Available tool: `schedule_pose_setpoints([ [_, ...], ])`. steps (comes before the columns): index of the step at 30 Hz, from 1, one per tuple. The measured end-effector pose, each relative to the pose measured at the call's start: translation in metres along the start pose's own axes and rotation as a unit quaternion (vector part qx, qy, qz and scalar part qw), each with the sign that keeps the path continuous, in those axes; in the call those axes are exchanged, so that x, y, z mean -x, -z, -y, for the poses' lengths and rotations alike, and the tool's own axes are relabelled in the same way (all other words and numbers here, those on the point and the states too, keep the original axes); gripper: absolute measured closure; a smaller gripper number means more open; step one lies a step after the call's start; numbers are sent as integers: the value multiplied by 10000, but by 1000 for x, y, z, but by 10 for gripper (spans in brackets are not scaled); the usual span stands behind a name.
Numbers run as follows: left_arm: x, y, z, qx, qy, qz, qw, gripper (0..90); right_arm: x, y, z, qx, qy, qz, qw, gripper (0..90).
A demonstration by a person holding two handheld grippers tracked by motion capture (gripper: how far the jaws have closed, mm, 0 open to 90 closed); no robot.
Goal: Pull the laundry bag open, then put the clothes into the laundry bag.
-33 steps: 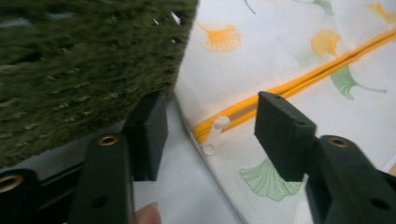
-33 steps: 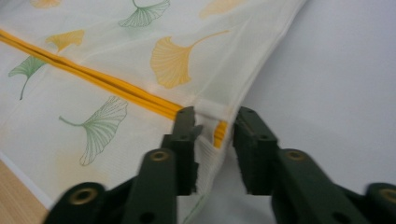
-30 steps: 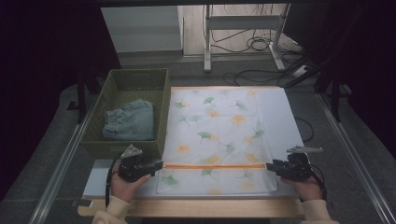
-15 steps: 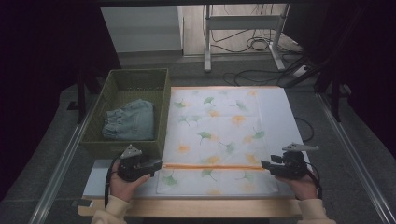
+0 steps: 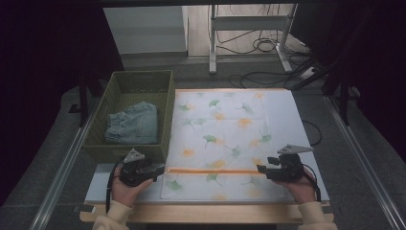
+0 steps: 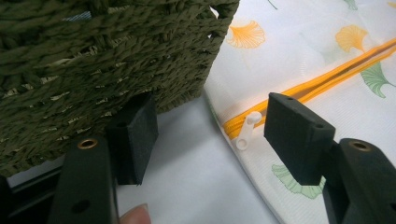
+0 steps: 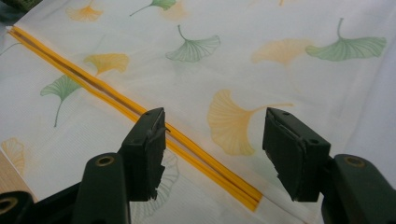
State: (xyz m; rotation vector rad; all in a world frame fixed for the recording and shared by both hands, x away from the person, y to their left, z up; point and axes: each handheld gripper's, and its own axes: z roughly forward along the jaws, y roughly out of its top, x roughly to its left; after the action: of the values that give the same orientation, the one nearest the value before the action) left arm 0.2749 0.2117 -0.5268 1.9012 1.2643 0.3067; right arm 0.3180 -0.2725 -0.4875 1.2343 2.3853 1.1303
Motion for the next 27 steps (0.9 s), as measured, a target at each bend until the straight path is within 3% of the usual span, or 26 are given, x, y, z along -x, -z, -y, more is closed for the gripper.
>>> schedule_pose_setpoints([
  [7, 0, -1, 0, -30, -13, -19, 10000, 346, -8, -8, -7, -52, 129, -54, 9999, 387],
  [14, 3, -2, 1, -103, -152, -54, 9998, 362, -17, -17, -13, -91, 274, -96, 9995, 389],
  [22, 5, 0, 0, -59, -135, -61, 9999, 350, -28, -24, -16, -161, 488, -108, 9986, 397],
  [27, 4, -2, 1, -83, -114, -65, 9999, 347, -33, -26, -20, -129, 510, -282, 9982, 394],
])
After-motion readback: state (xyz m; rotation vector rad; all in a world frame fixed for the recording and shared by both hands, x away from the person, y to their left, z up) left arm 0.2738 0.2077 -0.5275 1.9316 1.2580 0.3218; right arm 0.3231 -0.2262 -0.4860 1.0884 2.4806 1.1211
